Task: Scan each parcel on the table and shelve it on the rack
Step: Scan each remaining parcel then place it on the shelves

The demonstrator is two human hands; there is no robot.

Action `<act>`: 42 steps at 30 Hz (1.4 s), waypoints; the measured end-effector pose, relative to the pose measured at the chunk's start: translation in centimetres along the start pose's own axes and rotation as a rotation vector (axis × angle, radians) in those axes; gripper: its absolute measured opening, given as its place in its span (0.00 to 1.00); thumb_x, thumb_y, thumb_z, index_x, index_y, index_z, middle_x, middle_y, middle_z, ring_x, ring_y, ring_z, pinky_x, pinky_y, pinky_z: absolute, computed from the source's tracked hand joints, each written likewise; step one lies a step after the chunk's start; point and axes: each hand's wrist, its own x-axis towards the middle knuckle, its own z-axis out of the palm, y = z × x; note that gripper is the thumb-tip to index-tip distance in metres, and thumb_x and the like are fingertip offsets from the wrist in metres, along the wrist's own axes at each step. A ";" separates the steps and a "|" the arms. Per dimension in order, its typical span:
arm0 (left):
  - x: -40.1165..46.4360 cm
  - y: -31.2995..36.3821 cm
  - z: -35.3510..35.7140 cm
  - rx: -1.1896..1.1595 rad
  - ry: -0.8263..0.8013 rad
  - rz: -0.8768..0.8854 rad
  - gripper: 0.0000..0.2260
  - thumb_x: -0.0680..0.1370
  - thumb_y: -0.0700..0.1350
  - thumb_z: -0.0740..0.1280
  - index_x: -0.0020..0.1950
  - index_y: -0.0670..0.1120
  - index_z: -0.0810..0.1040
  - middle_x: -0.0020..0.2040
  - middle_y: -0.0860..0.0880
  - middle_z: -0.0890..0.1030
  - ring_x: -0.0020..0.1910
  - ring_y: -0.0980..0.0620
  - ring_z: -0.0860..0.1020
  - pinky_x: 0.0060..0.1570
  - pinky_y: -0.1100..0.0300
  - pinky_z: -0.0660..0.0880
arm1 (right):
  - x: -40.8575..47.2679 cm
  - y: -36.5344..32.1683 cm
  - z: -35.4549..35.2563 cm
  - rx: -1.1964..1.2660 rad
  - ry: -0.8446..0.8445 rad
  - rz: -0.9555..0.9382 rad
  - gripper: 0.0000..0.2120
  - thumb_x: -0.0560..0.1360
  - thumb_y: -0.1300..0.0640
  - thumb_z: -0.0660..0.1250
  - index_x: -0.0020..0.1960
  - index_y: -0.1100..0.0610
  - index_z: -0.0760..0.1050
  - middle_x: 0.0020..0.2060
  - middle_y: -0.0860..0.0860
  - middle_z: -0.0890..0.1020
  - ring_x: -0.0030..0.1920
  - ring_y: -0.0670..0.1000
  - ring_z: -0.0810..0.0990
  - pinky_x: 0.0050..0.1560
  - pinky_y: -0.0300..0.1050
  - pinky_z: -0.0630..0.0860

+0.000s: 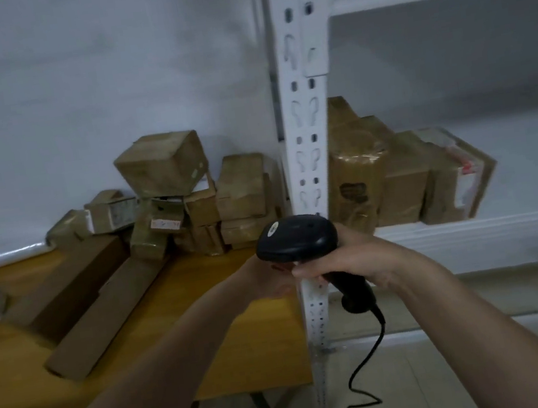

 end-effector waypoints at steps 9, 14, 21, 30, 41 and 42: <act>-2.0 -7.4 -10.6 -0.127 0.096 -0.149 0.11 0.79 0.46 0.68 0.60 0.47 0.78 0.52 0.51 0.79 0.48 0.54 0.80 0.47 0.61 0.76 | 10.3 -1.9 8.9 0.026 0.063 0.093 0.09 0.68 0.56 0.79 0.34 0.48 0.80 0.24 0.46 0.80 0.27 0.42 0.79 0.28 0.34 0.74; -2.9 -12.3 -16.5 -0.173 0.159 -0.206 0.09 0.79 0.44 0.67 0.59 0.45 0.79 0.45 0.53 0.78 0.46 0.54 0.79 0.41 0.65 0.77 | 16.1 -2.8 14.1 0.078 0.085 0.146 0.10 0.68 0.56 0.79 0.46 0.55 0.81 0.27 0.48 0.81 0.30 0.46 0.79 0.33 0.39 0.76; -4.0 -19.6 -22.4 -0.208 0.237 -0.280 0.05 0.78 0.46 0.69 0.43 0.53 0.79 0.46 0.52 0.80 0.45 0.54 0.81 0.46 0.60 0.79 | 21.9 -2.9 20.7 0.217 0.163 0.223 0.10 0.68 0.58 0.78 0.46 0.59 0.81 0.30 0.50 0.81 0.31 0.47 0.79 0.33 0.38 0.76; -1.3 -21.3 -25.8 -0.241 0.241 -0.276 0.06 0.77 0.46 0.70 0.53 0.50 0.79 0.49 0.53 0.79 0.48 0.54 0.80 0.48 0.59 0.79 | 25.5 -2.9 21.6 0.289 0.296 0.267 0.09 0.68 0.59 0.77 0.46 0.59 0.81 0.29 0.49 0.81 0.33 0.49 0.78 0.41 0.44 0.77; 5.6 -17.7 -31.2 -0.296 0.400 -0.269 0.25 0.74 0.45 0.74 0.67 0.44 0.69 0.58 0.46 0.76 0.56 0.47 0.78 0.58 0.51 0.77 | 33.1 -5.6 15.4 0.542 0.487 0.205 0.07 0.70 0.60 0.76 0.46 0.58 0.80 0.29 0.49 0.82 0.30 0.45 0.81 0.32 0.38 0.77; 6.7 -17.1 -31.8 -0.298 0.426 -0.267 0.26 0.72 0.45 0.75 0.66 0.44 0.68 0.57 0.47 0.76 0.55 0.47 0.78 0.58 0.50 0.77 | 33.8 -5.8 14.6 0.543 0.513 0.204 0.06 0.70 0.60 0.76 0.45 0.57 0.80 0.29 0.49 0.82 0.31 0.46 0.80 0.34 0.39 0.76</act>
